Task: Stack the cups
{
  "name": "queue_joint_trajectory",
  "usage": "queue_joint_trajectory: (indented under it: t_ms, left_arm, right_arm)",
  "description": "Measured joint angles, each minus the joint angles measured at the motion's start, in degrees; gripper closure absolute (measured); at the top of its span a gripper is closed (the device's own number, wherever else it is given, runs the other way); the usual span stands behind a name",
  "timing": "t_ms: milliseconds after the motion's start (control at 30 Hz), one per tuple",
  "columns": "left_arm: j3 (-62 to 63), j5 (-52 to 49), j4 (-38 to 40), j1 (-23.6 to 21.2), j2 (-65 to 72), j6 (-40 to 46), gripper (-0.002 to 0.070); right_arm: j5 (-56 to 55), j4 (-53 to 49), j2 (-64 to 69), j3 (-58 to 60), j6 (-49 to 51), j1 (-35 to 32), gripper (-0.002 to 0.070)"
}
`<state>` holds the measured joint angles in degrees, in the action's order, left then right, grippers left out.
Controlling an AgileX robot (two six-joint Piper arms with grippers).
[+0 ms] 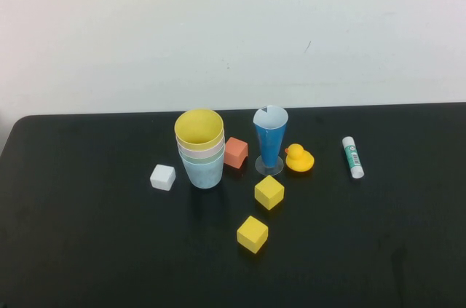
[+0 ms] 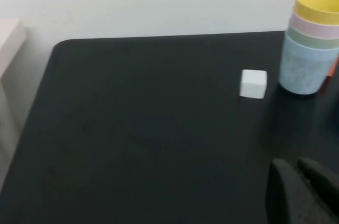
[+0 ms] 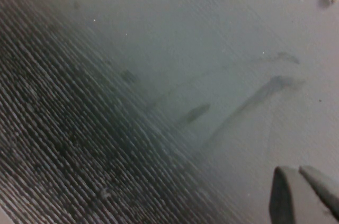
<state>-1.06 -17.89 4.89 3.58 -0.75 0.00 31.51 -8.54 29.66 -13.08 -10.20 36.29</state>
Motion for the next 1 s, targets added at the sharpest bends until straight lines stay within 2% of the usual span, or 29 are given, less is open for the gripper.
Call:
queue_joint_trajectory:
  t_ms: [1000]
  left_arm:
    - [0.1,-0.1,0.0,0.9,0.0,-0.3,0.0677]
  right_arm:
    - [0.3,0.0,-2.3,0.0,0.1,0.0,0.0678]
